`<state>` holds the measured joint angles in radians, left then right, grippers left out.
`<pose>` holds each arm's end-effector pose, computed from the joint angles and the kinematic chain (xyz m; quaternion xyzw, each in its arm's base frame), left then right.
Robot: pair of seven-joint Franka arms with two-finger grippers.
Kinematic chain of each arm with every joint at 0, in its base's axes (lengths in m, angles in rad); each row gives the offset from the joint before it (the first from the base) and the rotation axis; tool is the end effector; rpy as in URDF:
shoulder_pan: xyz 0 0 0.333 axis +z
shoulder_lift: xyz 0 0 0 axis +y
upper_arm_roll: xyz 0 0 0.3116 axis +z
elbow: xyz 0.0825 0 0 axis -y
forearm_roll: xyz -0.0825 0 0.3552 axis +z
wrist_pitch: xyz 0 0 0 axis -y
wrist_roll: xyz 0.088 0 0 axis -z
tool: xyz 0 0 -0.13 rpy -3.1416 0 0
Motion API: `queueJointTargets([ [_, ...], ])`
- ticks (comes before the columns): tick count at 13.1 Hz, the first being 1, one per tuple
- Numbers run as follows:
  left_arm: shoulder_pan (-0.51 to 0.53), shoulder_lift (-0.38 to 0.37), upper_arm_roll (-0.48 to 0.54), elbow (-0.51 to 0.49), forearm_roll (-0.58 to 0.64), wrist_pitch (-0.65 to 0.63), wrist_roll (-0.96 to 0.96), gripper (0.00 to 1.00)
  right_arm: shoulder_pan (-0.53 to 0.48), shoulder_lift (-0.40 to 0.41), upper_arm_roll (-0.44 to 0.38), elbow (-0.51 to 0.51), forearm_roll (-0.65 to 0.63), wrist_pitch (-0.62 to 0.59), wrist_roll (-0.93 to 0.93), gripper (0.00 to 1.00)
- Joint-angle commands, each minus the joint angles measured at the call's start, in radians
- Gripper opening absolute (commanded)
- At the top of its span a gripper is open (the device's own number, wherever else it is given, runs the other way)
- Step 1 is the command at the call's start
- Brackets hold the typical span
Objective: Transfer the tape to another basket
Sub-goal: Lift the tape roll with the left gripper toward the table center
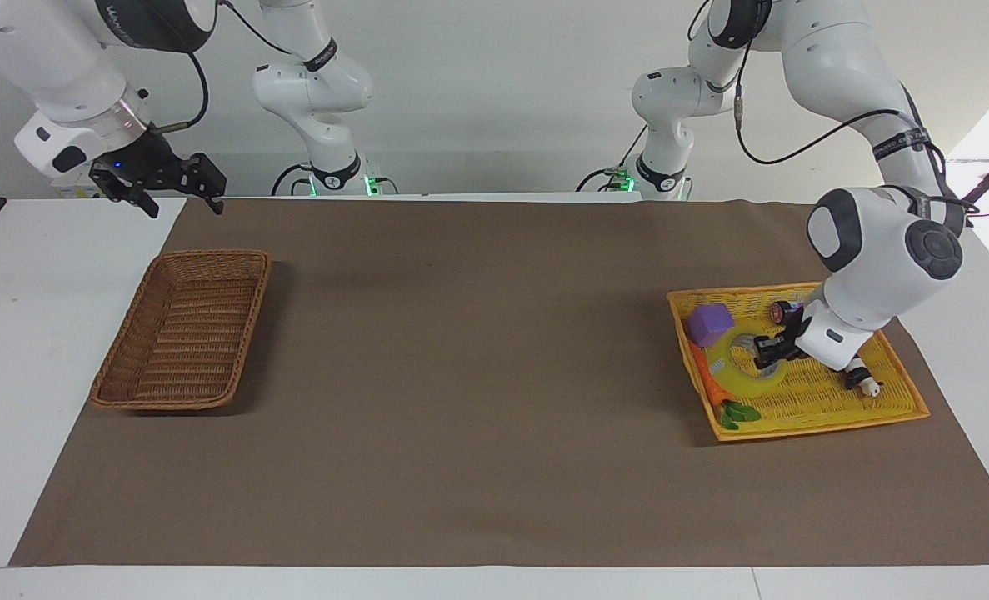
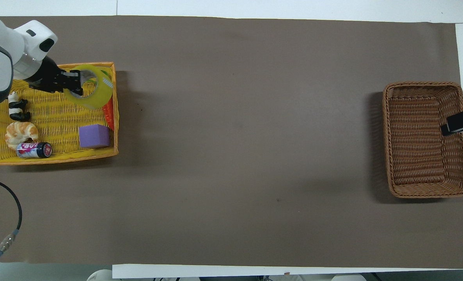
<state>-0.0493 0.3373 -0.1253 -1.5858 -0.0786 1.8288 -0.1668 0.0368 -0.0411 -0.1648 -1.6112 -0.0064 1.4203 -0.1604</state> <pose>0.6087 -0.1076 0.4190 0.9972 0.0104 -0.0551 0.0496 0.4882 -0.0654 0.5885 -0.9970 -0.0162 0.0743 0.0110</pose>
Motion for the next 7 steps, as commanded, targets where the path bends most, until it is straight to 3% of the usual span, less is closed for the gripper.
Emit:
queueJointTargets([
  [1, -0.214, -0.024, 0.010, 0.003, -0.036, 0.004, -0.189, 0.00, -0.002, -0.013, 0.004, -0.015, -0.004, -0.001, 0.015, 1.00],
  [4, -0.377, -0.035, 0.010, -0.008, -0.111, 0.050, -0.258, 0.00, -0.003, -0.013, 0.002, -0.015, -0.004, -0.001, 0.016, 1.00],
  [7, -0.434, -0.043, 0.009, -0.011, -0.119, 0.066, -0.292, 0.00, -0.009, -0.014, 0.005, -0.015, -0.001, -0.018, -0.008, 1.00],
])
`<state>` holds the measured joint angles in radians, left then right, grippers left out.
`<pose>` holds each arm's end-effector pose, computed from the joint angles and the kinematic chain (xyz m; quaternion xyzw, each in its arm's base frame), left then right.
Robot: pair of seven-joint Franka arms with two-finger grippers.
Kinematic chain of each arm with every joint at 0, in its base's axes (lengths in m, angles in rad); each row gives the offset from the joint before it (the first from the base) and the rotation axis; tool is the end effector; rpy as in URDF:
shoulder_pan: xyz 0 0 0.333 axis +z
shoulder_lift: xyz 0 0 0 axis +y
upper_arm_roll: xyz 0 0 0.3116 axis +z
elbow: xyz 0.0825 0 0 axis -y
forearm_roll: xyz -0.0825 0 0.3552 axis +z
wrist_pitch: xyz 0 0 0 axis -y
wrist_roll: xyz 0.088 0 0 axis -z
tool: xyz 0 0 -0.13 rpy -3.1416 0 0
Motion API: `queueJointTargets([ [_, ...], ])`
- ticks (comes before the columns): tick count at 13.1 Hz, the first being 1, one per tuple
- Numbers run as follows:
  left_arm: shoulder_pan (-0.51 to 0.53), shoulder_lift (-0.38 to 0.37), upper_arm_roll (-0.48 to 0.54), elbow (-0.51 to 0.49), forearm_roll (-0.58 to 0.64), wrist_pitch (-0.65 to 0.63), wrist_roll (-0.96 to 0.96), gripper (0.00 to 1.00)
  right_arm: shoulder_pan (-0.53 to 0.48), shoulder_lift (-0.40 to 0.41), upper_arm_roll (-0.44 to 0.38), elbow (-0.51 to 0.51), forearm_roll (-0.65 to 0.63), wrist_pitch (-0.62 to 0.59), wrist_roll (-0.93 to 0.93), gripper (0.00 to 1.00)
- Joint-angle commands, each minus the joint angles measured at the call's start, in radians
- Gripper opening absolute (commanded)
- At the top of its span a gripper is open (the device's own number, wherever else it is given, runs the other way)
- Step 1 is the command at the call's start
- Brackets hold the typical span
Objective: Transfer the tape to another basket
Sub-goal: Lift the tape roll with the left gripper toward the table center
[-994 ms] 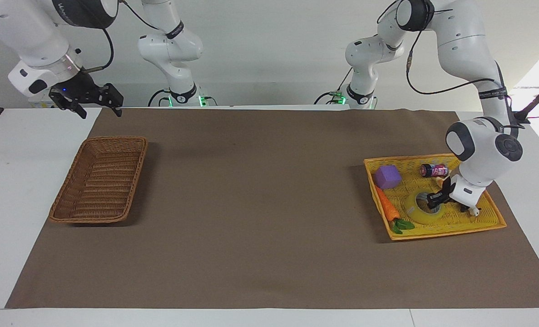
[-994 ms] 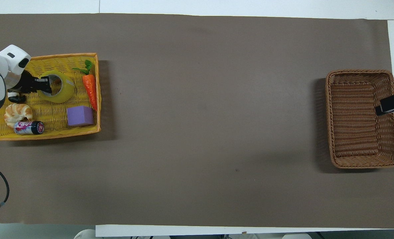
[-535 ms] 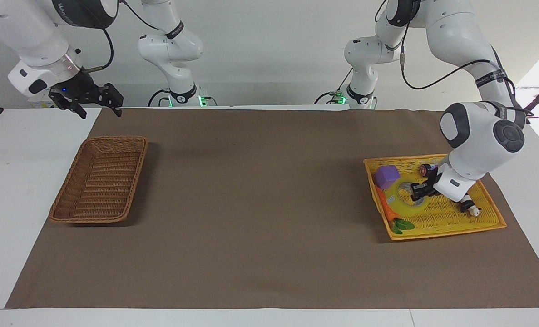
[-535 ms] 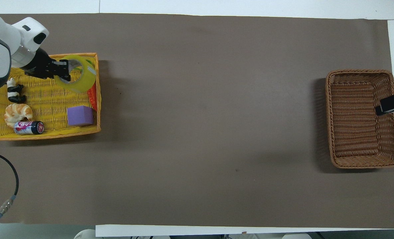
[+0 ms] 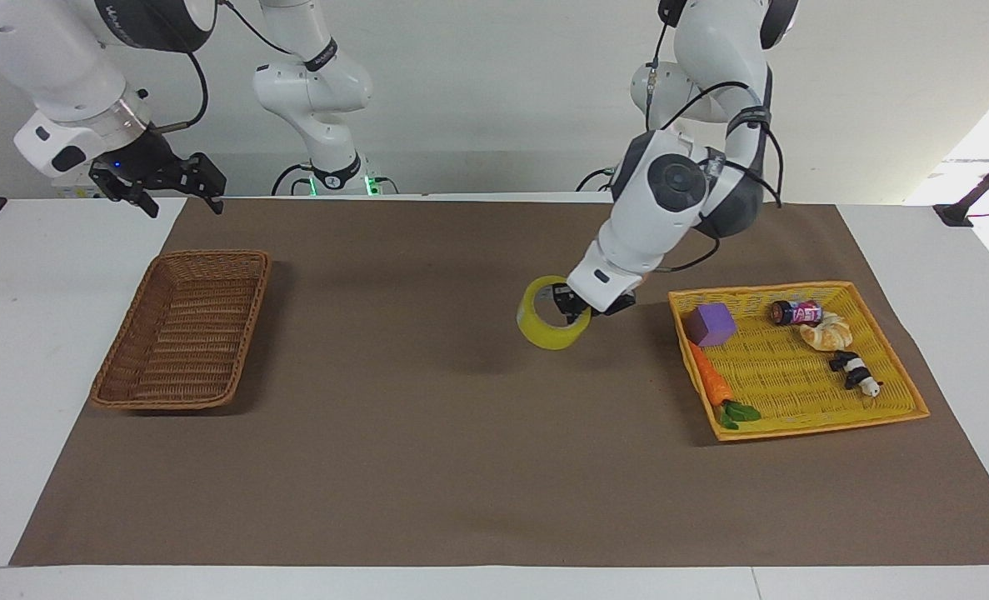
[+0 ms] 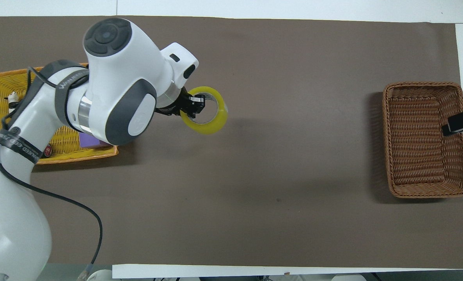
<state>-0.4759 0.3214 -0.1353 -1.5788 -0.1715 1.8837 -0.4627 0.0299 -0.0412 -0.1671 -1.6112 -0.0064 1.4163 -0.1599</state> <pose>0.5079 -0.3653 0.4380 0.9937 -0.0437 -0.0585 0.0845 0.4870 -0.0698 0.5883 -0.9970 -0.0114 0.0762 0.0116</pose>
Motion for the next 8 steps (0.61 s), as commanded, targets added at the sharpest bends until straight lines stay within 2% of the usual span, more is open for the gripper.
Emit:
queueJointTargets([
  [1, -0.007, -0.027, 0.019, -0.020, -0.026, 0.017, 0.006, 0.00, -0.004, -0.014, 0.009, -0.028, 0.047, 0.001, -0.024, 1.00],
  [3, -0.007, -0.027, 0.019, -0.021, -0.029, 0.017, 0.001, 0.00, -0.031, -0.035, 0.003, -0.128, 0.298, 0.131, -0.021, 1.00],
  [4, -0.009, -0.027, 0.019, -0.021, -0.031, 0.017, -0.001, 0.00, -0.047, -0.032, 0.003, -0.172, 0.406, 0.153, -0.026, 1.00],
  [6, -0.026, -0.028, 0.020, -0.023, -0.029, 0.018, -0.034, 0.00, -0.038, -0.014, 0.004, -0.258, 0.611, 0.241, -0.026, 1.00],
  [8, -0.029, -0.033, 0.020, -0.032, -0.029, 0.018, -0.054, 0.00, -0.004, 0.027, 0.006, -0.366, 0.875, 0.334, -0.027, 1.00],
])
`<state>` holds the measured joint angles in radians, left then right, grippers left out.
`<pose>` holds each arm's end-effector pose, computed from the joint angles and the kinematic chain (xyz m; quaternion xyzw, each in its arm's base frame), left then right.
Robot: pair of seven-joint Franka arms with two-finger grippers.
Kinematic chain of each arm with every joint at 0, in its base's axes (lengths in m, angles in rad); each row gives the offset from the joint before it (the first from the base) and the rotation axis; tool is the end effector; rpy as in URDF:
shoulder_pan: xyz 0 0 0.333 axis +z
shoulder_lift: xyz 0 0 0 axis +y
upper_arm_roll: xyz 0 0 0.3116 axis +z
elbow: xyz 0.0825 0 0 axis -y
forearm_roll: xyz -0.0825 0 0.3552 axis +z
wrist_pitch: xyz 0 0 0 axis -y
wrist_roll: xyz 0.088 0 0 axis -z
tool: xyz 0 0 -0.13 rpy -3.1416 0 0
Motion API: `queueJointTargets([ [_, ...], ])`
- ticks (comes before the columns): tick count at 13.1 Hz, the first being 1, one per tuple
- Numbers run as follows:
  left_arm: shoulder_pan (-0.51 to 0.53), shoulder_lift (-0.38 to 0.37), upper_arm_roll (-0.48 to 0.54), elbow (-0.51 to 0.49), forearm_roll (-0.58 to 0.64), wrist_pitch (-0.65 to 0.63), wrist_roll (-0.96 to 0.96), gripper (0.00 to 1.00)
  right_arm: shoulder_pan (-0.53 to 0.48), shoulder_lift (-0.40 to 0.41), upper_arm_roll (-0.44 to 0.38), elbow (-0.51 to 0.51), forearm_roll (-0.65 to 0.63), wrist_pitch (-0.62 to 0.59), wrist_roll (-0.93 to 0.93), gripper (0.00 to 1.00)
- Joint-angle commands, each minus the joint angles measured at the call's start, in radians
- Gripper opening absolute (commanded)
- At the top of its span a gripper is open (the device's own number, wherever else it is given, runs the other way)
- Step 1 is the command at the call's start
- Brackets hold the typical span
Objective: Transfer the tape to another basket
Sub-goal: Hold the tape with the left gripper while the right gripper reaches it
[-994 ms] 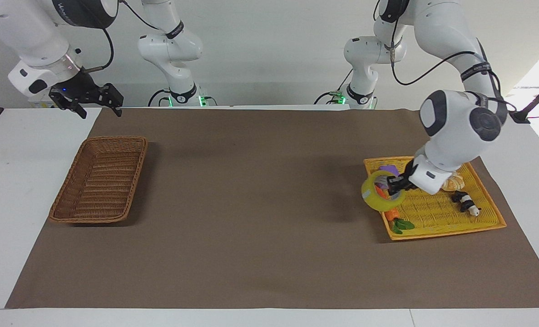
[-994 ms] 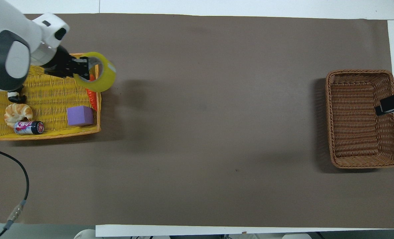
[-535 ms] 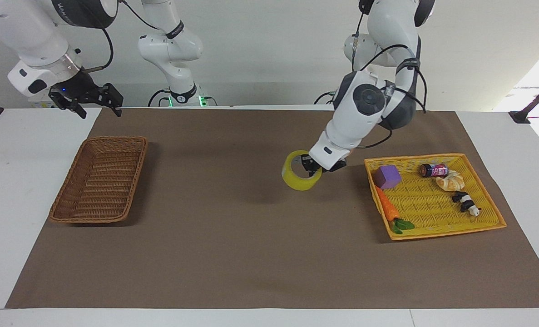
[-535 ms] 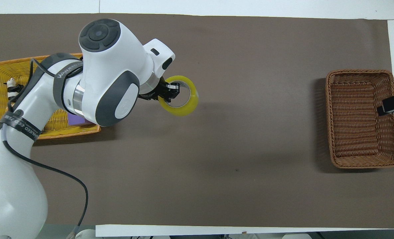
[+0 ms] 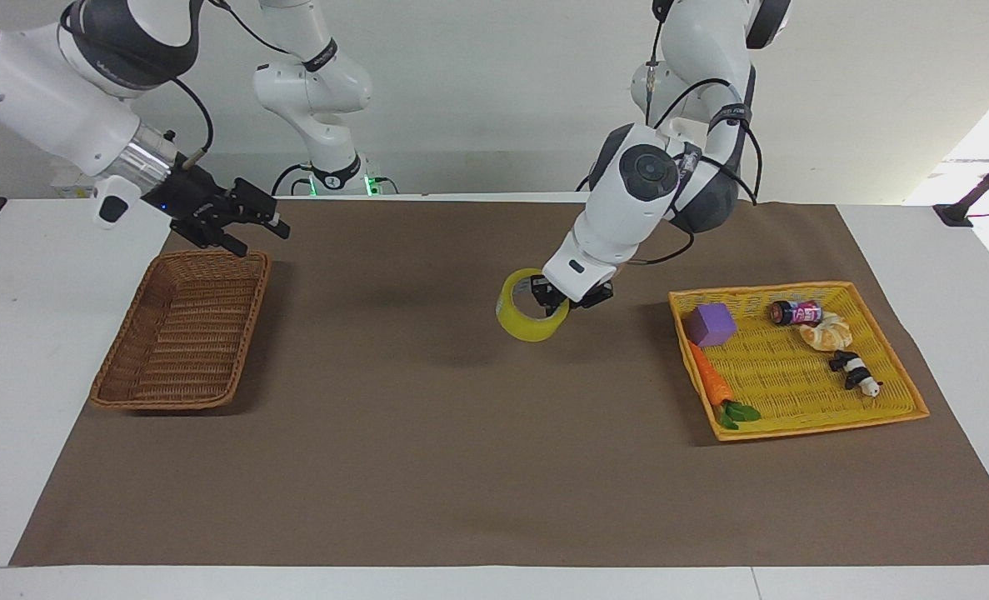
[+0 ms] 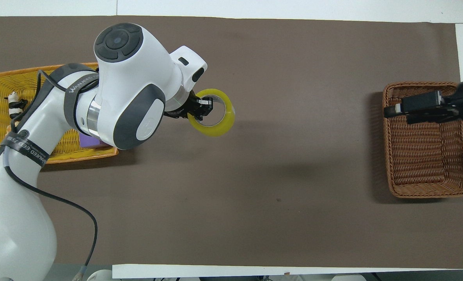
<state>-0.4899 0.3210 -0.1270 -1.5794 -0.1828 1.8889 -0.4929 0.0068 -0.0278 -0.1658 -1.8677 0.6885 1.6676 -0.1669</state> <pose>0.5055 -0.3698 0.4384 0.9939 -0.0296 -0.0601 0.0880 0.5156 -0.0057 0.5154 -0.9373 0.0575 0.0261 0.3428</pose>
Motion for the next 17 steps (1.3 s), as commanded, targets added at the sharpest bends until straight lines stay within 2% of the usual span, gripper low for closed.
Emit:
queueJointTargets([
  [1, -0.016, -0.034, 0.010, -0.031, -0.018, 0.013, -0.039, 0.00, 0.066, 0.032, 0.006, -0.155, 0.322, 0.151, -0.019, 1.00],
  [6, -0.030, -0.034, 0.012, -0.031, -0.018, 0.016, -0.079, 0.00, 0.310, 0.146, 0.006, -0.220, 0.812, 0.363, -0.071, 1.00],
  [9, -0.030, -0.033, 0.012, -0.031, -0.018, 0.027, -0.079, 0.00, 0.386, 0.195, 0.006, -0.223, 0.858, 0.414, -0.204, 1.00],
  [17, -0.033, -0.036, 0.012, -0.044, -0.018, 0.027, -0.078, 0.00, 0.476, 0.207, 0.008, -0.217, 0.891, 0.485, -0.214, 1.00],
])
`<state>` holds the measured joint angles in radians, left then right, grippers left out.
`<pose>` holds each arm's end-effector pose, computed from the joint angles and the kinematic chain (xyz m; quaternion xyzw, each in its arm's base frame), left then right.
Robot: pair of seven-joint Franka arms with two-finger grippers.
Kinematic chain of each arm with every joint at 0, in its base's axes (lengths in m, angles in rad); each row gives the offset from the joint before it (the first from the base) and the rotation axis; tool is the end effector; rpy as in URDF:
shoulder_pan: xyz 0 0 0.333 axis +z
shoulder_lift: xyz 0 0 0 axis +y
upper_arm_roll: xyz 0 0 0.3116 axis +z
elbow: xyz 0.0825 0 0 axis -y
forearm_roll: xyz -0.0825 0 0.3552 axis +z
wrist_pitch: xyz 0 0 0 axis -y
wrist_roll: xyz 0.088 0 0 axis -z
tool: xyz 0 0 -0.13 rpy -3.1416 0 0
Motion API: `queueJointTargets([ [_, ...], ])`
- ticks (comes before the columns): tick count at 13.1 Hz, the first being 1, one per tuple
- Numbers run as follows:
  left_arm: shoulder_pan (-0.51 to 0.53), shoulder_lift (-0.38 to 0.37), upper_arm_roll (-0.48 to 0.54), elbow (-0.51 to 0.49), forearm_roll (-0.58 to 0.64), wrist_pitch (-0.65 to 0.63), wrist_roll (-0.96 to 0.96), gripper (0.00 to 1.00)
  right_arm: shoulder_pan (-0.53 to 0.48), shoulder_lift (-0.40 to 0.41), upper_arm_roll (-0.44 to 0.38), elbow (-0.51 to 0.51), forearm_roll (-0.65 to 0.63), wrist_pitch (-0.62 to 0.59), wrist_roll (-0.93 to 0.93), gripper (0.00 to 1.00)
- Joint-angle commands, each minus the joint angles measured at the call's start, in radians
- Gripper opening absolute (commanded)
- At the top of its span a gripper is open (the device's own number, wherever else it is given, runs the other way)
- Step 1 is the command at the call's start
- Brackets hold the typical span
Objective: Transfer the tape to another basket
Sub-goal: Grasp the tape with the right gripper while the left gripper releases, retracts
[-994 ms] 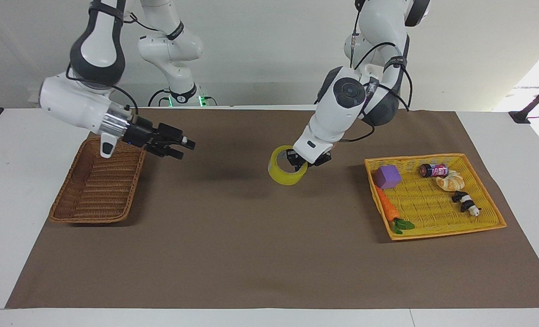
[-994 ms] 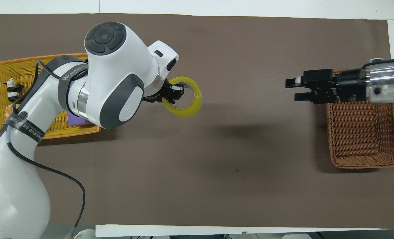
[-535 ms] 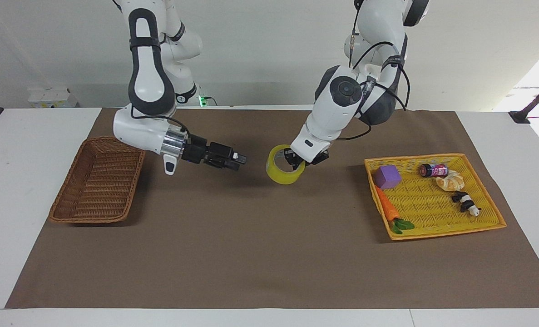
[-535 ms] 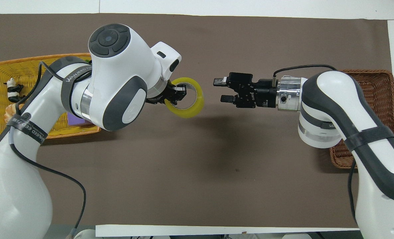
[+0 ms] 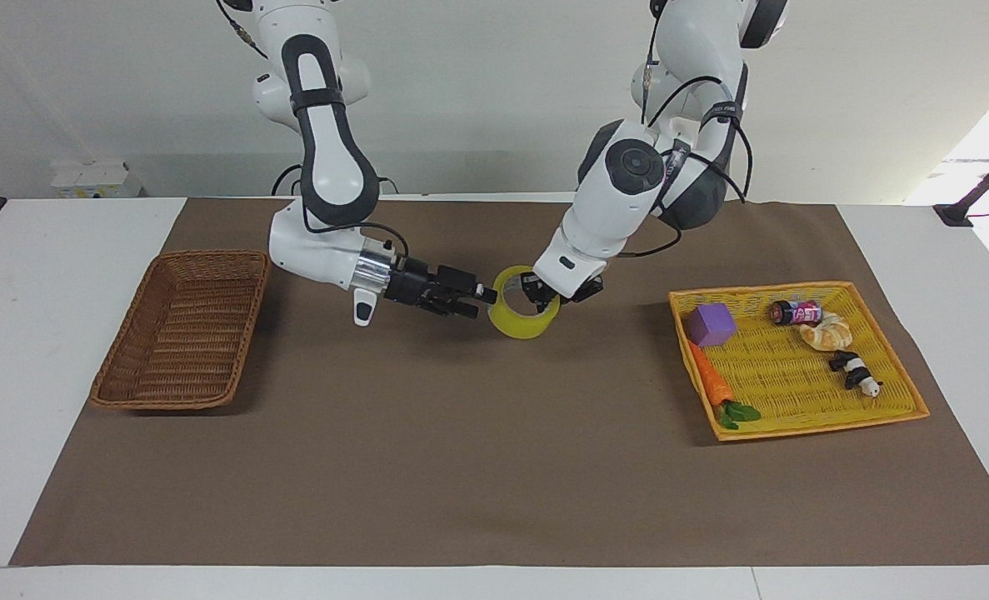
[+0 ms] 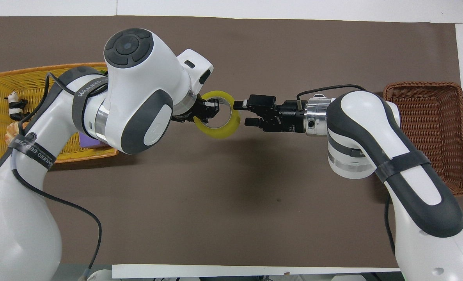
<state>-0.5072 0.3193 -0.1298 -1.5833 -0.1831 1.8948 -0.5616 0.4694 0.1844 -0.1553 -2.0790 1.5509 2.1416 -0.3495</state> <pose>0.4980 -0.3797 0.4383 0.9943 -0.0050 -0.0626 0.0866 0.5263 0.2386 0.3673 -0.8163 0.1549 0.0277 0.5558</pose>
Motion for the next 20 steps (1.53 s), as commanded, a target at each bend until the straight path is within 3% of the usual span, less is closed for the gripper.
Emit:
queueJointTargets([
  [1, -0.017, -0.039, 0.015, -0.043, -0.018, 0.021, -0.009, 0.00, 0.020, -0.005, -0.003, -0.004, 0.029, 0.017, -0.032, 1.00],
  [4, -0.017, -0.039, 0.015, -0.043, -0.018, 0.021, -0.009, 0.00, 0.032, -0.003, -0.001, -0.003, 0.031, 0.041, -0.036, 0.99],
  [6, -0.016, -0.039, 0.015, -0.043, -0.018, 0.020, -0.008, 0.00, 0.032, -0.003, -0.001, 0.000, 0.031, 0.041, -0.039, 0.89],
  [7, -0.017, -0.040, 0.015, -0.044, -0.018, 0.020, -0.009, 0.00, 0.032, -0.003, 0.000, 0.002, 0.031, 0.040, -0.040, 0.78],
  [10, -0.017, -0.048, 0.015, -0.064, -0.018, 0.021, -0.006, 0.00, 0.029, 0.001, -0.001, 0.003, 0.044, 0.032, -0.034, 0.17],
  [11, -0.016, -0.048, 0.015, -0.064, -0.018, 0.021, -0.006, 0.00, 0.025, 0.001, -0.001, 0.003, 0.044, 0.026, -0.032, 0.03],
  [15, -0.025, -0.048, 0.015, -0.063, -0.018, 0.018, -0.008, 0.00, 0.026, 0.001, -0.001, 0.010, 0.046, 0.027, -0.032, 0.00],
  [16, -0.025, -0.048, 0.015, -0.061, -0.018, 0.012, -0.009, 0.08, 0.026, 0.000, -0.001, 0.010, 0.046, 0.026, -0.031, 0.00],
  [17, -0.024, -0.048, 0.015, -0.057, -0.018, 0.000, -0.008, 0.43, 0.026, 0.001, -0.001, 0.010, 0.046, 0.024, -0.032, 0.00],
  [18, -0.024, -0.048, 0.015, -0.050, -0.018, -0.005, -0.006, 0.71, 0.026, 0.001, -0.001, 0.011, 0.044, 0.026, -0.032, 0.00],
  [20, -0.016, -0.075, 0.015, -0.018, -0.018, -0.063, -0.008, 0.87, 0.023, 0.001, -0.001, 0.011, 0.046, 0.023, -0.032, 0.00],
])
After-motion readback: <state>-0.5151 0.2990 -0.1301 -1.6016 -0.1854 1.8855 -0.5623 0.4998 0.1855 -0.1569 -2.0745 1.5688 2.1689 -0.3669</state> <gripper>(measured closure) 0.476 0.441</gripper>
